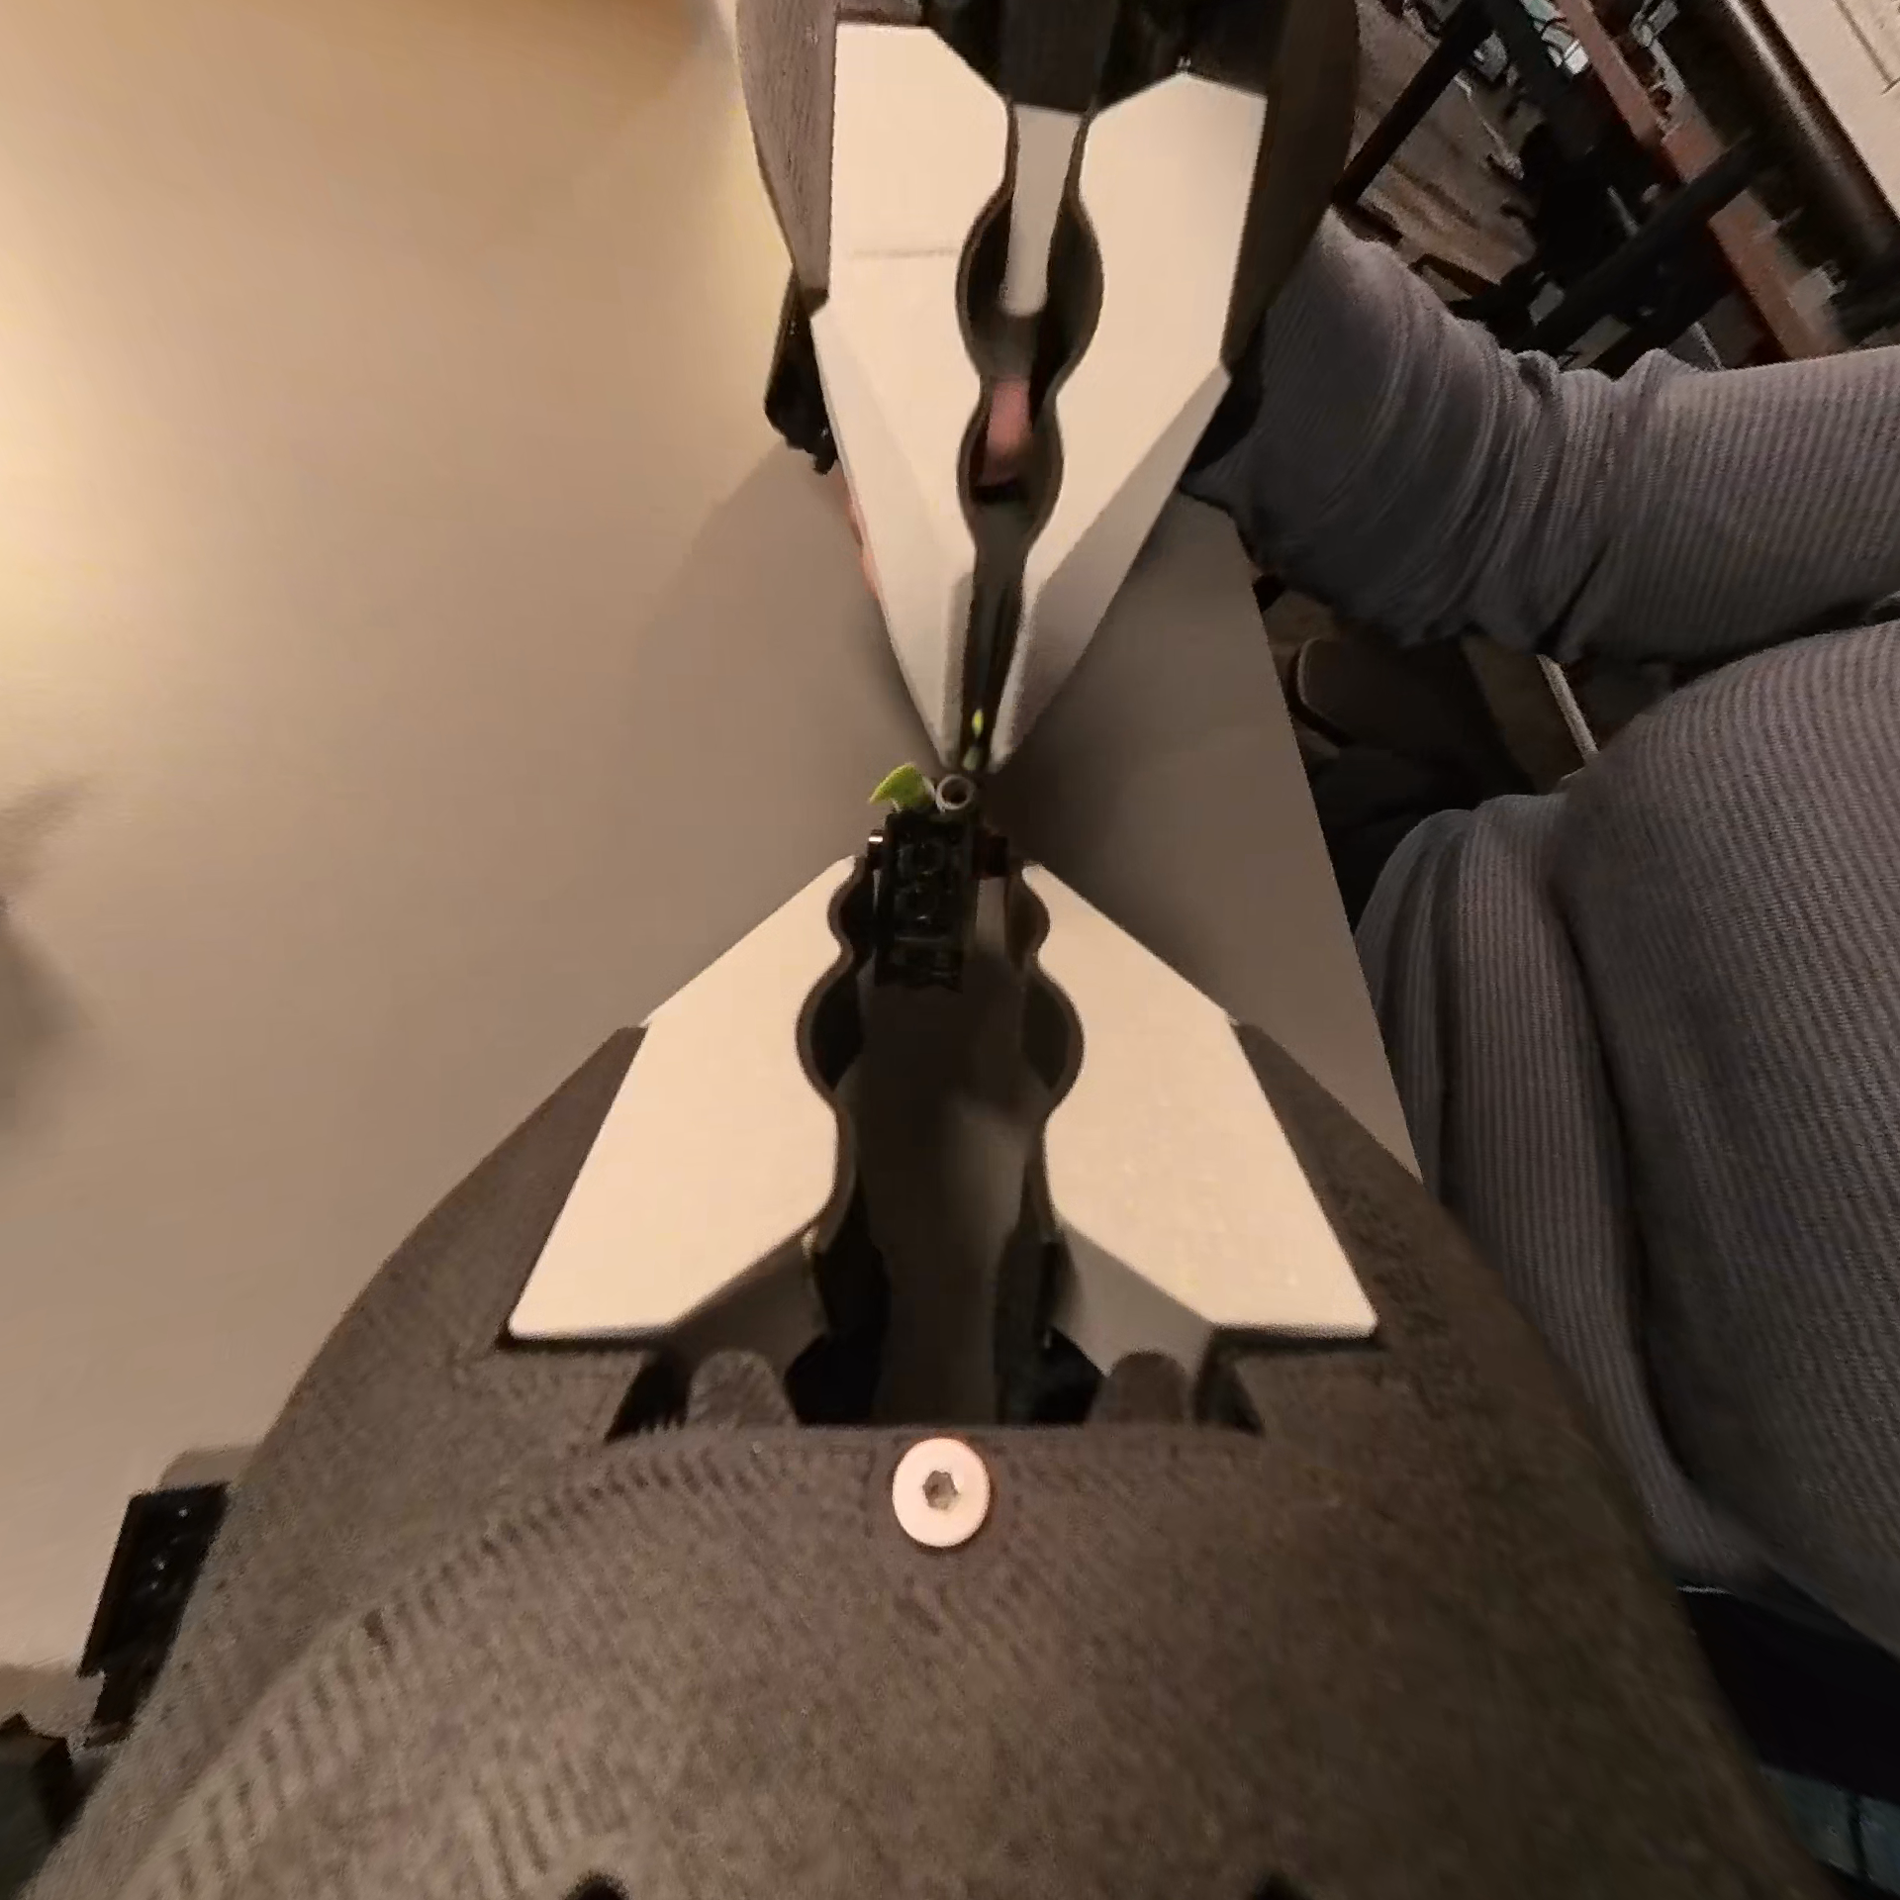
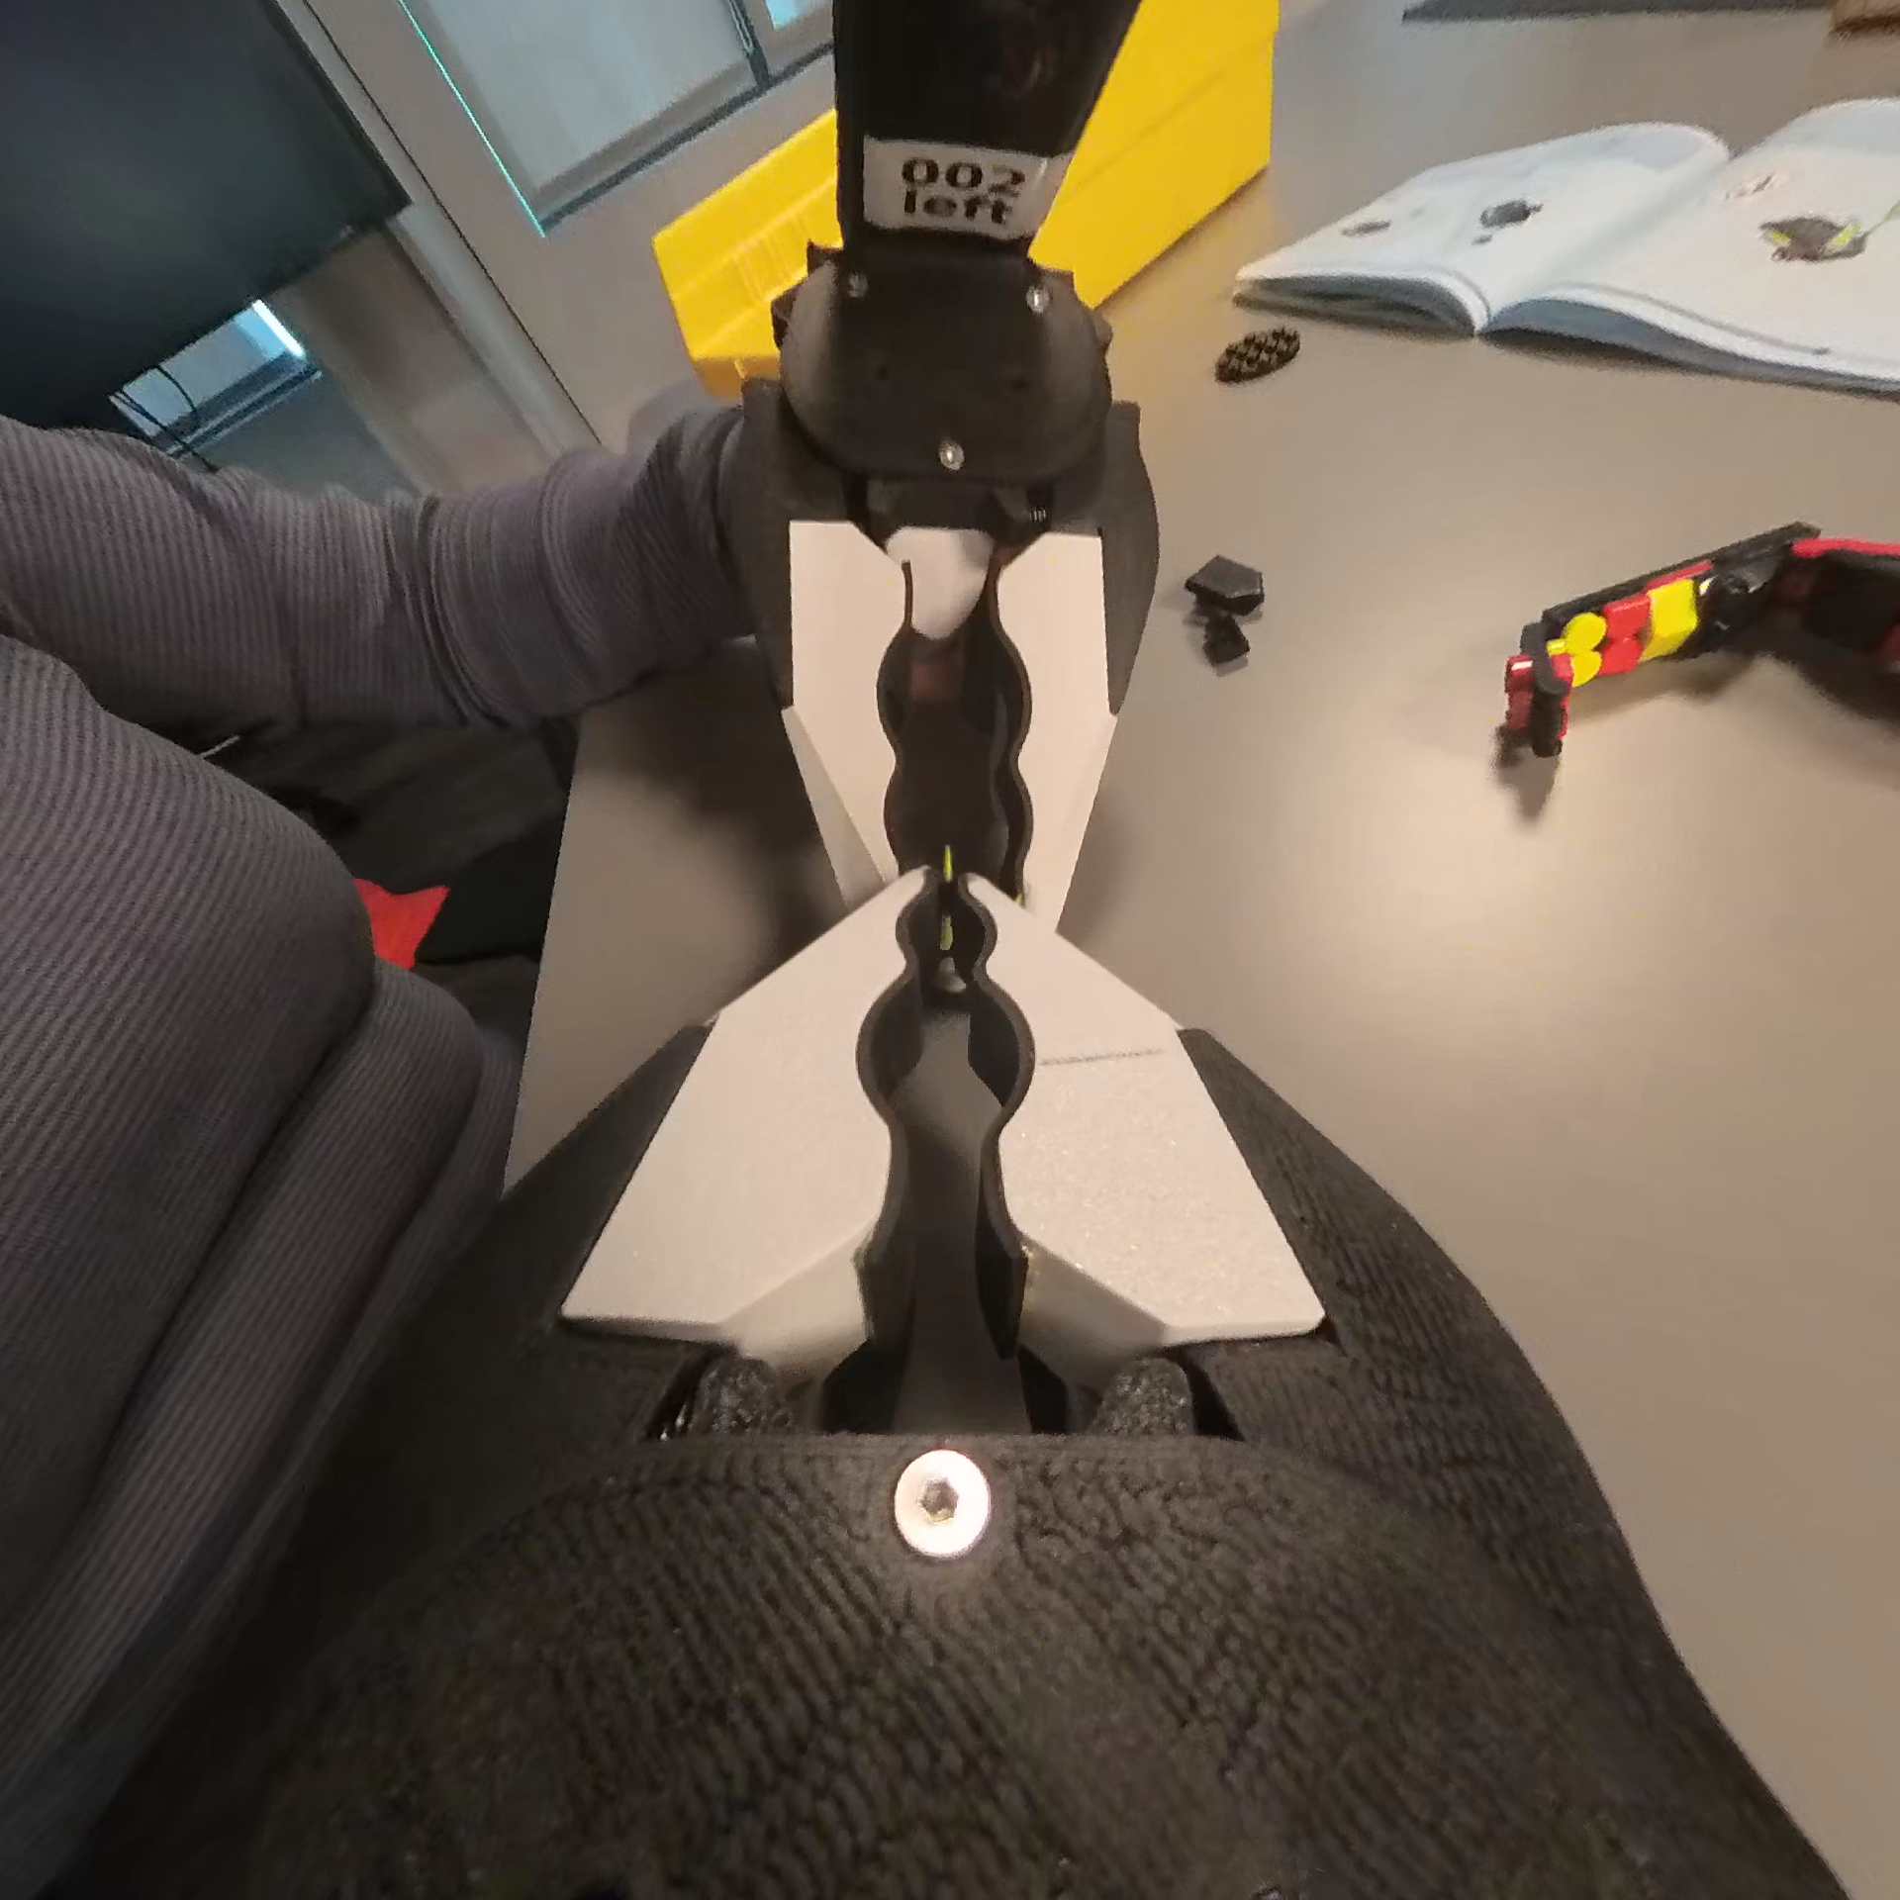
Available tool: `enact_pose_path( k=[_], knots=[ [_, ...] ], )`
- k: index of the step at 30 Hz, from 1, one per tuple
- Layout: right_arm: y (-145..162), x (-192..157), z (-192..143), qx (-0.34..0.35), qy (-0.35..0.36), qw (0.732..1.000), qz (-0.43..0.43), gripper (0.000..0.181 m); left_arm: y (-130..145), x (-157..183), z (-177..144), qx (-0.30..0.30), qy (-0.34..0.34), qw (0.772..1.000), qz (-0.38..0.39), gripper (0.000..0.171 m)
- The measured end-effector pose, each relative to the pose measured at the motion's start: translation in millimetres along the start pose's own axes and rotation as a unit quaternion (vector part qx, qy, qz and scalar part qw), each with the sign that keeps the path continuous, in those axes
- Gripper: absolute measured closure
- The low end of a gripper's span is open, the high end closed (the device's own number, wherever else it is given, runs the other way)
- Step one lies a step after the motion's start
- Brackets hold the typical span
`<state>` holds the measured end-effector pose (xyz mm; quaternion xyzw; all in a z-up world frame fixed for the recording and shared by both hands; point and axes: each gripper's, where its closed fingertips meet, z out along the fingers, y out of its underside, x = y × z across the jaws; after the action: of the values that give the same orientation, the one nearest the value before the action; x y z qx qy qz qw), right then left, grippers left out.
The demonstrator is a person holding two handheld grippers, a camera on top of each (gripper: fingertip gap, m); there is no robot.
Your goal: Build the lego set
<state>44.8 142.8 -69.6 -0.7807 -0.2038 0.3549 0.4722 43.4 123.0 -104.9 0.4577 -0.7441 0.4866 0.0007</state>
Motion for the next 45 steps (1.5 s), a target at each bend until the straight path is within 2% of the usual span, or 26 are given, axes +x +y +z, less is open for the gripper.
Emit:
enact_pose_path(
  k=[6,14,31,45],
  knots=[
    [8.8,0.6,4.9,-0.032,-0.004,0.999,0.015,0.181,0.0,1.0,-0.7,0.003,0.004,1.0,0.002,0.147],
    [11.3,-1.5,4.2,-0.038,-0.013,0.999,0.025,0.181,0.5,1.8,-0.5,0.003,0.0,1.0,0.013,0.148],
    [9.8,8.0,2.7,-0.02,0.028,0.998,0.055,0.181,-5.4,-5.3,-1.8,0.022,-0.041,0.998,0.031,0.149],
    [-0.9,9.7,-1.1,0.027,0.025,0.996,0.083,0.181,-13.9,-5.4,-8.7,0.058,-0.033,0.998,0.02,0.149]
  ],
)
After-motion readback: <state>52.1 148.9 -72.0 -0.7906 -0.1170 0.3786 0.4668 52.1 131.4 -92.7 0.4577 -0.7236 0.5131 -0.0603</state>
